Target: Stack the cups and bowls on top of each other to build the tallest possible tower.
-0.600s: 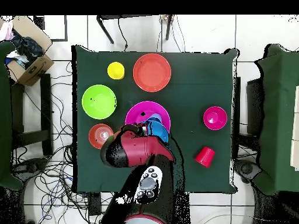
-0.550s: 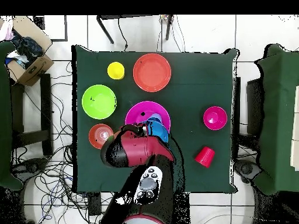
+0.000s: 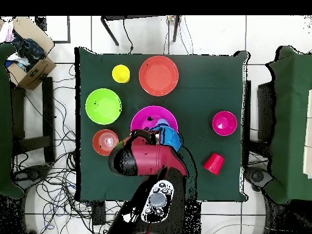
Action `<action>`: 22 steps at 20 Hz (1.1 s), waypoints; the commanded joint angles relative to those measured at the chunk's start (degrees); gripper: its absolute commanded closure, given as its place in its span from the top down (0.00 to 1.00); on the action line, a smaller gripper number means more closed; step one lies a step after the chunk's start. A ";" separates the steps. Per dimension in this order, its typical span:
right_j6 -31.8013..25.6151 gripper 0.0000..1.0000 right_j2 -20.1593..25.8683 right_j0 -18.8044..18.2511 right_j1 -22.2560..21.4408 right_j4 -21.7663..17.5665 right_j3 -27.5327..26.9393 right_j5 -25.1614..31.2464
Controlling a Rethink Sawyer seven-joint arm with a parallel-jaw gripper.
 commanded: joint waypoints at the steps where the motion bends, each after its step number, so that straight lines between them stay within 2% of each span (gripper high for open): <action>1: 9.53 1.00 1.65 1.23 -1.51 1.98 1.07 2.22; 8: 9.77 1.00 3.44 1.80 -4.53 3.80 0.48 8.19; 14: 9.33 1.00 2.43 3.32 -6.04 5.15 -0.53 12.19; 22: 8.11 1.00 4.00 1.72 -7.33 5.77 0.31 13.26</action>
